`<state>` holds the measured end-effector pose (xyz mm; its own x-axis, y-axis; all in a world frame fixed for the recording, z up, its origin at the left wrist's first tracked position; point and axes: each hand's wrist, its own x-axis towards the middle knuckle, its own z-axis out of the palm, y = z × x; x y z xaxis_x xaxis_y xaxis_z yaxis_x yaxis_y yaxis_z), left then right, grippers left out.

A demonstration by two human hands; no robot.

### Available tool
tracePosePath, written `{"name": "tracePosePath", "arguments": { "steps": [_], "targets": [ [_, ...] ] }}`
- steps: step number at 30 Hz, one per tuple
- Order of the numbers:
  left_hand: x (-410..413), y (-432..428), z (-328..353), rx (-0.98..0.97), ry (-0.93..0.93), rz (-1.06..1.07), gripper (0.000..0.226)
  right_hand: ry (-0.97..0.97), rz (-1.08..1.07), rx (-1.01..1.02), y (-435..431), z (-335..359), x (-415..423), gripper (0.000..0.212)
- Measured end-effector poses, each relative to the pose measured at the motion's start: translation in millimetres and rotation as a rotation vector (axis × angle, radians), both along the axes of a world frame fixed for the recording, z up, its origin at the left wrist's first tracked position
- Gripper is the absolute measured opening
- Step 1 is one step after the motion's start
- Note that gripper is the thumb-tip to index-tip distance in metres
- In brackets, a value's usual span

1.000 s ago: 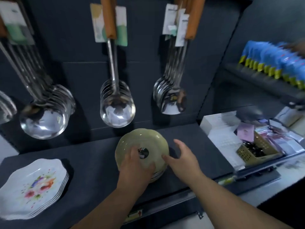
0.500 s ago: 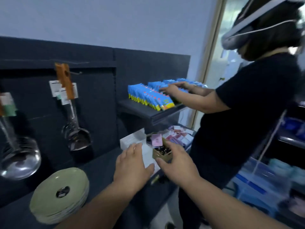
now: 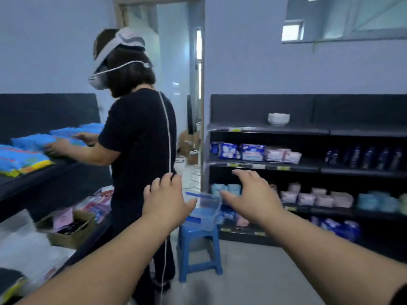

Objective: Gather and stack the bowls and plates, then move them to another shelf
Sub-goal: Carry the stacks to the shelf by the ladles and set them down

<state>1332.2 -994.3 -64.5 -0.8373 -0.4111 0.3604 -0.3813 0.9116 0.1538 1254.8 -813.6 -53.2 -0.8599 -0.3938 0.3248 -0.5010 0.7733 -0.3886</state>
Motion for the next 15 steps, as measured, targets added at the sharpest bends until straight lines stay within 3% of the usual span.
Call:
{"name": "tracePosePath", "arguments": {
  "steps": [7, 15],
  "targets": [
    [-98, 143, 23, -0.070, 0.006, -0.240, 0.075, 0.029, -0.286, 0.044, 166, 18, -46, 0.072],
    [-222, 210, 15, -0.059, -0.004, -0.393, 0.079, -0.019, -0.462, 0.024, 245, 9, -129, 0.070]
  ]
}}
